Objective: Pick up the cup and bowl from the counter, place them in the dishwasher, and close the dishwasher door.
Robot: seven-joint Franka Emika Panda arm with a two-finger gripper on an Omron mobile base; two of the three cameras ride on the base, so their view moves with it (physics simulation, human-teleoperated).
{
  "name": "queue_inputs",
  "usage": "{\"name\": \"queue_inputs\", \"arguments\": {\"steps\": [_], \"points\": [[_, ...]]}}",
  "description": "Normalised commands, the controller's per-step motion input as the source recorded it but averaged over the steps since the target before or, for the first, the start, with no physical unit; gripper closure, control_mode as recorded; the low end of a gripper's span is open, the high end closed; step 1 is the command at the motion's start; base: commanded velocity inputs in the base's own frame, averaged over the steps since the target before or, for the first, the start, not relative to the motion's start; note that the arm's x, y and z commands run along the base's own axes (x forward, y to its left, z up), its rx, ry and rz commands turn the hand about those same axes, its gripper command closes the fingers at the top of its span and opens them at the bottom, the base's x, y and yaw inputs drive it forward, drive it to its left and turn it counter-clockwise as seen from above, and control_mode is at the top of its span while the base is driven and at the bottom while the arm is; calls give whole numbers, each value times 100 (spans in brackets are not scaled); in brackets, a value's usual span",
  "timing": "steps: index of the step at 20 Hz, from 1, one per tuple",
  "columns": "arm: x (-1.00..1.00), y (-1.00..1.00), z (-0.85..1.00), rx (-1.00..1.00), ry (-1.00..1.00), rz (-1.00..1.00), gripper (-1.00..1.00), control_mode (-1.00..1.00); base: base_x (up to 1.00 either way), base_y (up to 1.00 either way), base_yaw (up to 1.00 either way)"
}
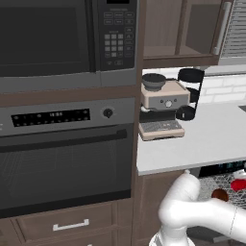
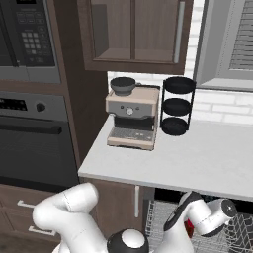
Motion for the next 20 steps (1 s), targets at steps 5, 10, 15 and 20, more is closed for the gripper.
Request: {"name": "queue_inputs", "arguments": {"steps": [5,10,15,20], "points": [[15,-11,-65,0,0,5,100,-100,0,0,0],[17,0,-36,4,0,8,100,-100,0,0,0],[0,0,-32,2,1,2,100,-100,0,0,0],[0,0,-22,2,4,0,100,-100,0,0,0]]}}
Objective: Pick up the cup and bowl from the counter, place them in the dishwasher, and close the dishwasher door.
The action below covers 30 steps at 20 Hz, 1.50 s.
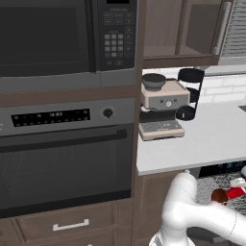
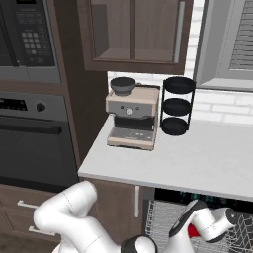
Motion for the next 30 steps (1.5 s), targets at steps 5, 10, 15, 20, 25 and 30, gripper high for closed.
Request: {"name": "queue_inputs", "arguments": {"steps": [5,10,15,20,25,30], "points": [[0,0,-19,2,3,0,-100,-100,0,0,0],[0,0,-6,0,1,0,-100,-100,0,0,0],[2,-1,0,-4,6,-2,-100,-100,0,0,0],[24,-27,-11,-22,0,-3,-100,-100,0,0,0],[3,-40,-21,-20,1,-12,-100,-100,0,0,0],[0,-21,14,-9,5,-14,-100,-100,0,0,0]]}}
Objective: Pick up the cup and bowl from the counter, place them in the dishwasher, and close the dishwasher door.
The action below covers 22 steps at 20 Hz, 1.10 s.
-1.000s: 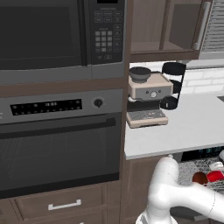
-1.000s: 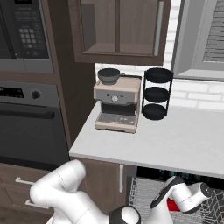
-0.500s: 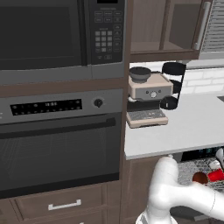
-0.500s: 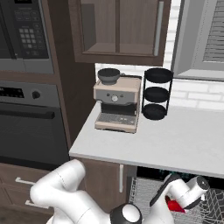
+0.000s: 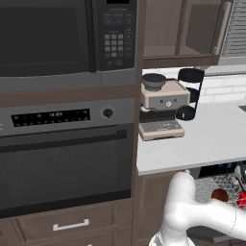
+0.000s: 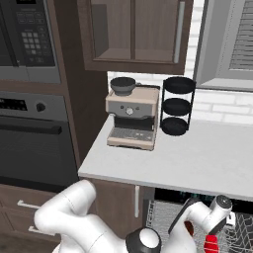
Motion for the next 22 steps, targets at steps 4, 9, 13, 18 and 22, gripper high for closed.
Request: {"name": "queue_inputs", "arguments": {"steps": [4,9,13,18,22], "points": [[-25,-16,14,-2,14,-13,-100,-100,0,0,0],[-77,-4,0,4,8,-1,-100,-100,0,0,0],[-75,0,-21,1,0,10,-100,-100,0,0,0],[-41,6,-52,0,0,13,-100,-100,0,0,0],[7,13,-47,0,1,19,-100,-100,0,0,0]]}}
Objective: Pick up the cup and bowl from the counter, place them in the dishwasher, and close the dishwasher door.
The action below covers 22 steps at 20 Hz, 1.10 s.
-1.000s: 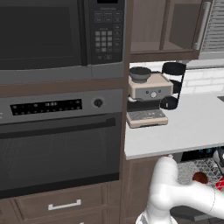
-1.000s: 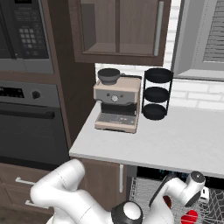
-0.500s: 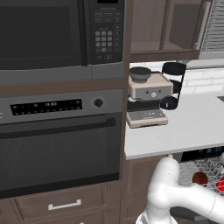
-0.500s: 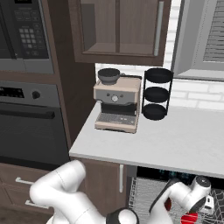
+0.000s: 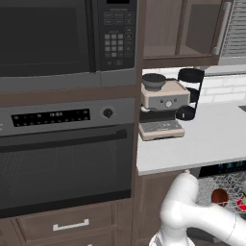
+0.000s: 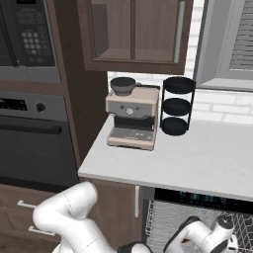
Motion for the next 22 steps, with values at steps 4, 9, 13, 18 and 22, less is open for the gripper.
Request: {"name": "queue_inputs", "arguments": {"steps": [4,9,13,18,22], "points": [[15,3,-66,0,0,11,-100,-100,0,0,0],[25,1,-68,0,1,0,-100,-100,0,0,0],[58,2,-56,4,0,-1,-100,-100,0,0,0],[79,11,-35,8,0,-4,-100,-100,0,0,0],[100,32,0,8,-9,-6,-100,-100,0,0,0]]}}
